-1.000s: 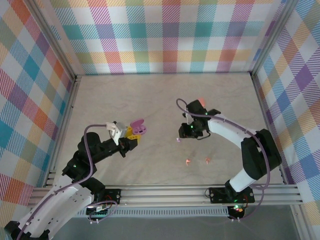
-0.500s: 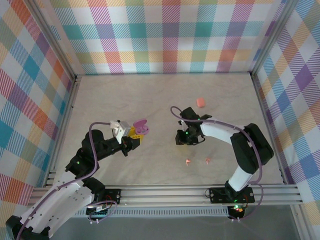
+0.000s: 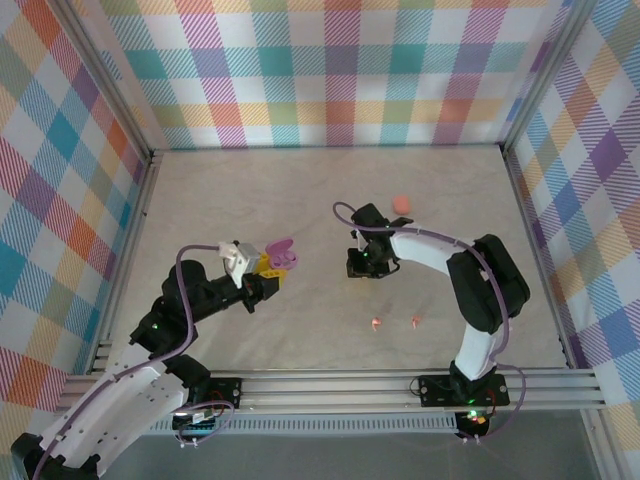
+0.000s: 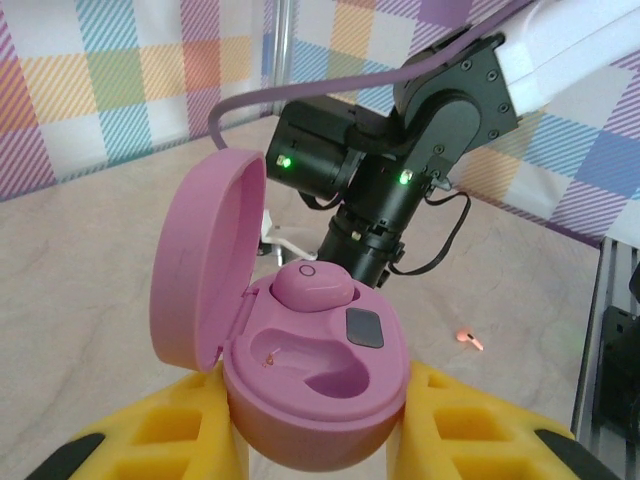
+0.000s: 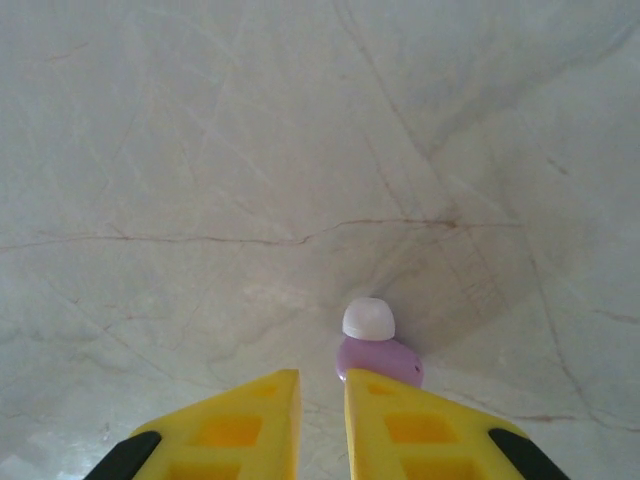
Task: Insert the wireless bluetooth earbuds into the charging case
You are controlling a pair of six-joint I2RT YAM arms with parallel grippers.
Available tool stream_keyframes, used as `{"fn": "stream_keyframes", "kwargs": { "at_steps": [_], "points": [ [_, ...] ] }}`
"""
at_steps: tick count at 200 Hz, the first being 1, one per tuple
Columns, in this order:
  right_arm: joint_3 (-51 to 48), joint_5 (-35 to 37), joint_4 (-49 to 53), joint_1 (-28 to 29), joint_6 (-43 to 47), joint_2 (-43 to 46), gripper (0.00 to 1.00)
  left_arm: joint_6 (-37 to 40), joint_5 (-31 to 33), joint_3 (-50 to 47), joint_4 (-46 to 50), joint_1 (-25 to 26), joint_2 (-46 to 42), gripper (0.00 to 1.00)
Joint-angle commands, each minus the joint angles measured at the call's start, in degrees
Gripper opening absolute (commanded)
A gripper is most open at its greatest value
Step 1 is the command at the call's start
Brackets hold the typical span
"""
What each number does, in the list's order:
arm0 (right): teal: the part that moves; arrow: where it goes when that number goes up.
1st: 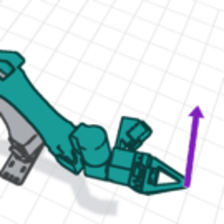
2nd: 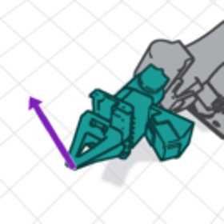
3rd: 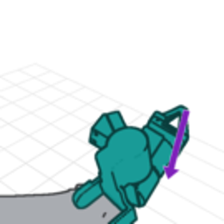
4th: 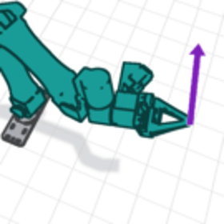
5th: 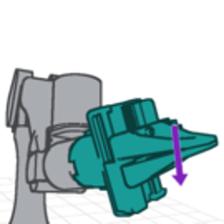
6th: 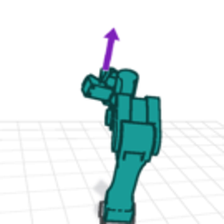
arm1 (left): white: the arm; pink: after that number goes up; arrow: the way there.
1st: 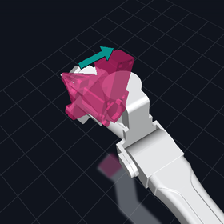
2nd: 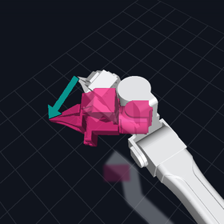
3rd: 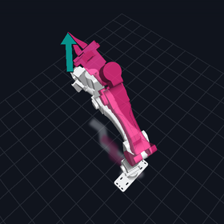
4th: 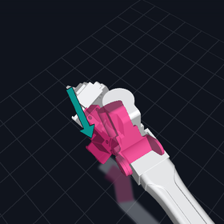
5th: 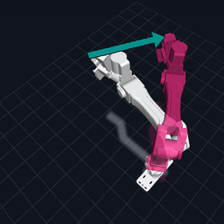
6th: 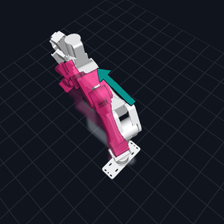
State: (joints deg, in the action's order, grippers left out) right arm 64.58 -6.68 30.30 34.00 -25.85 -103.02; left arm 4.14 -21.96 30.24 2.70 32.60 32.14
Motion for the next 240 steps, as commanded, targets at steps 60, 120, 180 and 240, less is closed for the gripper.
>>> {"fn": "stream_keyframes", "kwargs": {
  "at_steps": [60, 120, 180, 240],
  "points": [
    [4.84, 4.83, 4.86, 0.10, 3.90, -2.06, 0.20, 0.24, -0.37, -0.53, 0.08, 0.36, -2.52, 0.16],
    [-1.35, 6.16, 1.50, -0.16, -4.89, 8.37, 0.34, 0.32, -0.65, -1.58, -2.85, 0.36, -1.31, 0.16],
    [-12.62, 4.99, -9.96, -1.15, -22.19, 13.49, 0.38, 2.21, -3.03, 0.02, -2.68, 0.36, 1.15, 0.16],
    [-14.09, 6.64, -15.23, -1.12, -31.80, 10.59, 0.35, 1.58, -4.01, -0.88, -3.84, 0.36, 1.00, 0.16]
  ]
}}
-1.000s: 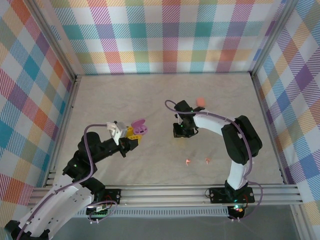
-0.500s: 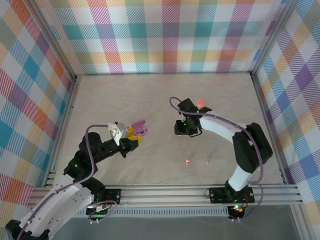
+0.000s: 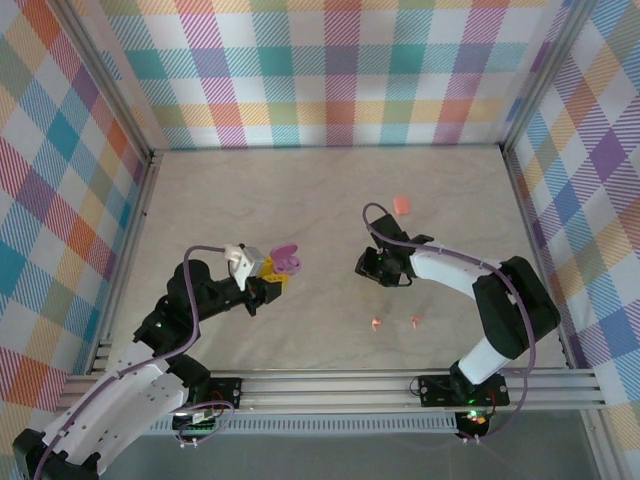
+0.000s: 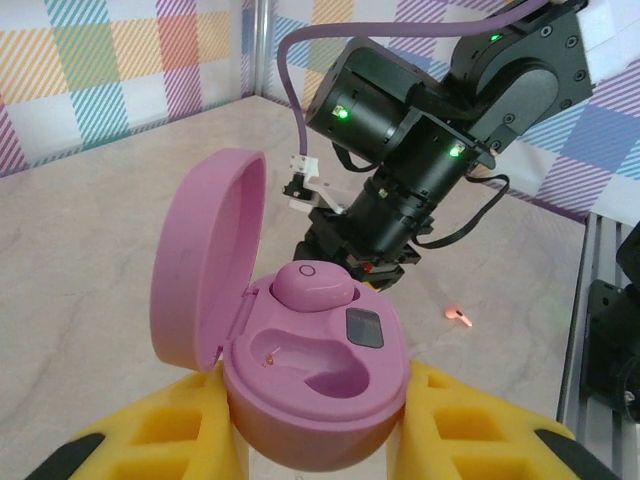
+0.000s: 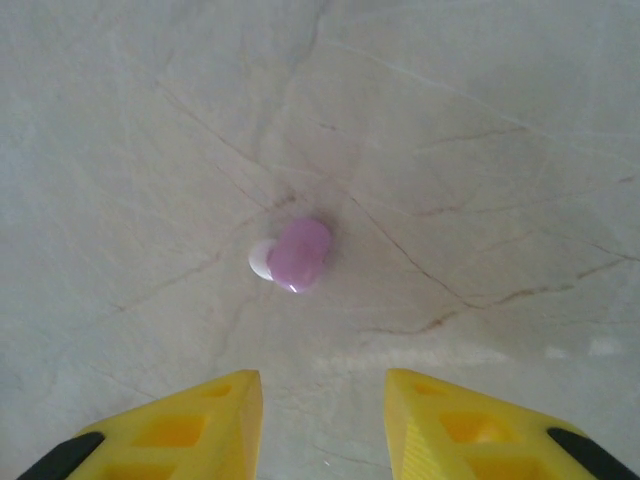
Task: Insert the wireless bluetooth earbuds into the charging case
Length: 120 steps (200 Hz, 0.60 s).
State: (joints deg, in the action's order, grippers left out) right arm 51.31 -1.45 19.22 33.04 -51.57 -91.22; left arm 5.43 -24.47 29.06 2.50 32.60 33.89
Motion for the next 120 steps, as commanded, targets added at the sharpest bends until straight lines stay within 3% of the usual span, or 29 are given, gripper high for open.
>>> {"fn": "stream_keyframes", "kwargs": {
  "at_steps": [1, 120],
  "points": [
    [-0.71, 1.43, -4.17, -0.16, -6.17, -1.27, 0.35, 0.29, -1.52, 0.25, -3.64, 0.36, -0.75, 0.16],
    [5.79, 2.62, -2.07, -0.17, -5.03, -9.20, 0.33, 1.07, -0.98, 0.92, -0.55, 0.40, -3.03, 0.16]
  ]
}}
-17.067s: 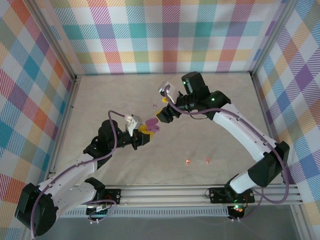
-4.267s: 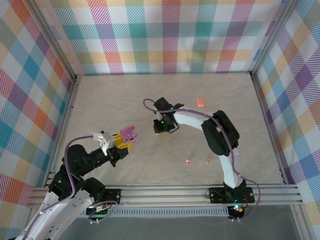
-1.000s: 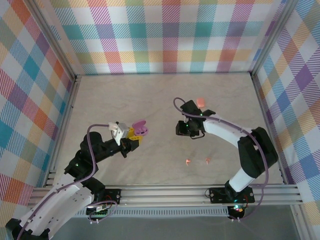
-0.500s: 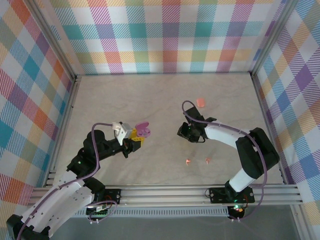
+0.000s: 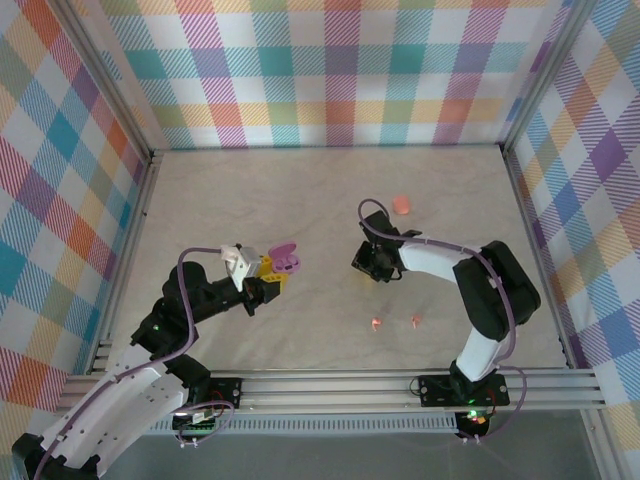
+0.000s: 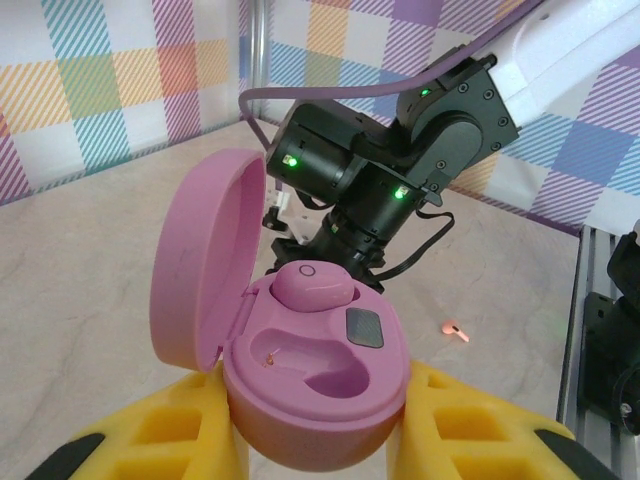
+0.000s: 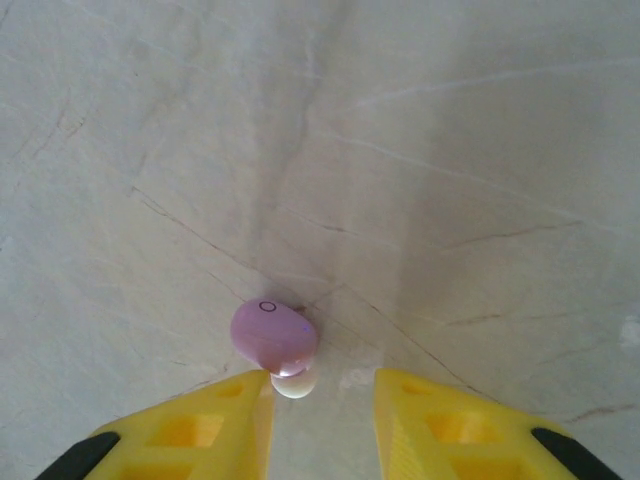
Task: Insert the wireless bluetooth earbuds into the charging case
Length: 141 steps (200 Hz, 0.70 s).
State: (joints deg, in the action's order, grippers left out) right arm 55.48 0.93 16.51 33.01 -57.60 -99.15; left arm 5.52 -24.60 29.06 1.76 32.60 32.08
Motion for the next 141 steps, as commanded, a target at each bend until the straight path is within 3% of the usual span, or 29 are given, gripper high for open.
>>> {"fn": "stream_keyframes", "kwargs": {
  "at_steps": [1, 54, 117, 141],
  "points": [
    [1.68, 0.23, 0.59, -0.14, 1.00, -1.29, 0.33, 0.98, -0.87, 0.92, 0.23, 0.43, -1.22, 0.16],
    [5.34, 0.23, 5.13, -0.14, 7.65, -1.43, 0.31, 1.23, -0.54, 1.17, 0.95, 0.36, -1.58, 0.16],
    [7.89, -1.75, 7.55, -0.23, 26.14, 1.95, 0.32, 1.58, 0.59, 1.60, 1.21, 0.36, -0.55, 0.16],
    [8.76, -6.05, 6.67, -1.90, 33.13, 1.47, 0.32, 1.52, 0.61, 1.53, -0.02, 0.36, 0.90, 0.16]
  ]
}}
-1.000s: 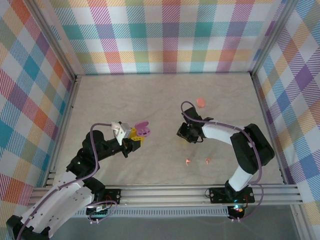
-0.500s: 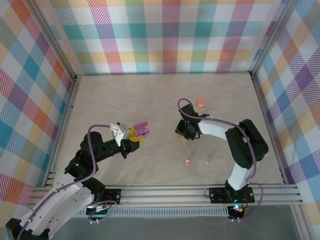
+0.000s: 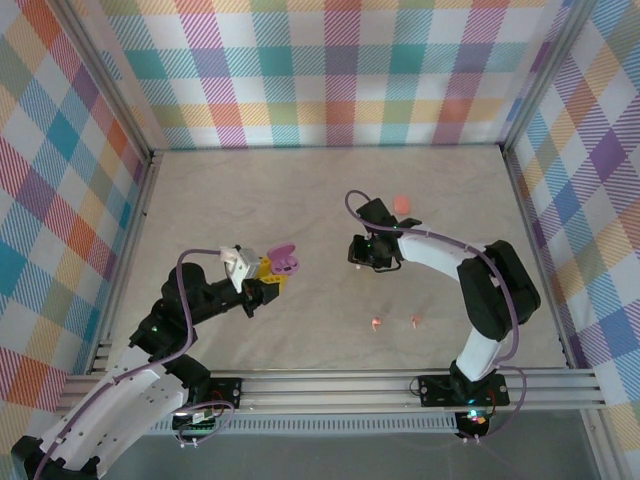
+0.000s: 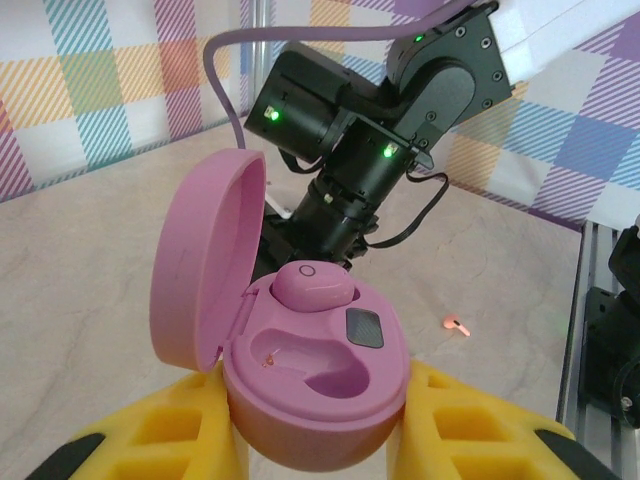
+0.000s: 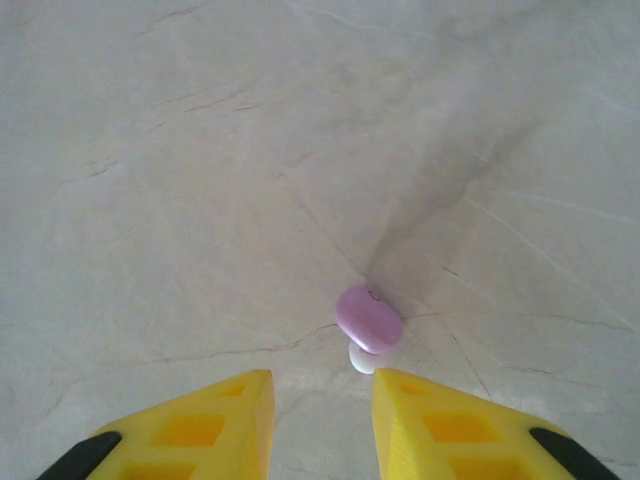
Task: Insert the wireless bluetooth earbuds into the charging case
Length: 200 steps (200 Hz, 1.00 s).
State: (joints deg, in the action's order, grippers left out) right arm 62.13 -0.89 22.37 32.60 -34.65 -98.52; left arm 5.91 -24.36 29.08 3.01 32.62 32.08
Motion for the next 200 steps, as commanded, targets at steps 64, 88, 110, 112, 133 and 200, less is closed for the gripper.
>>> {"fn": "stream_keyframes", "kwargs": {
  "at_steps": [64, 88, 110, 112, 133, 200],
  "points": [
    [10.51, -16.68, 8.51, -6.52, 24.08, -6.38, 0.32, -1.12, -0.46, -0.24, -7.84, 0.34, 4.94, 0.15],
    [10.74, -19.15, 8.53, -7.11, 26.39, -8.32, 0.32, -1.47, -0.97, -0.55, -8.84, 0.34, 5.62, 0.15],
    [11.31, -18.71, 8.84, -7.07, 27.49, -9.35, 0.32, -1.85, -0.78, -0.84, -8.99, 0.34, 5.63, 0.15],
    [11.43, -18.54, 8.83, -7.10, 27.57, -9.46, 0.32, -1.86, -0.78, -0.82, -8.92, 0.34, 5.56, 0.15],
    [11.79, -17.23, 9.05, -7.16, 27.92, -10.36, 0.31, -1.54, -0.57, -0.39, -7.56, 0.34, 5.07, 0.15],
    [10.77, -14.63, 9.74, -7.11, 28.74, -12.40, 0.28, -1.30, 0.31, -0.25, -5.96, 0.34, 3.70, 0.15]
  ]
}}
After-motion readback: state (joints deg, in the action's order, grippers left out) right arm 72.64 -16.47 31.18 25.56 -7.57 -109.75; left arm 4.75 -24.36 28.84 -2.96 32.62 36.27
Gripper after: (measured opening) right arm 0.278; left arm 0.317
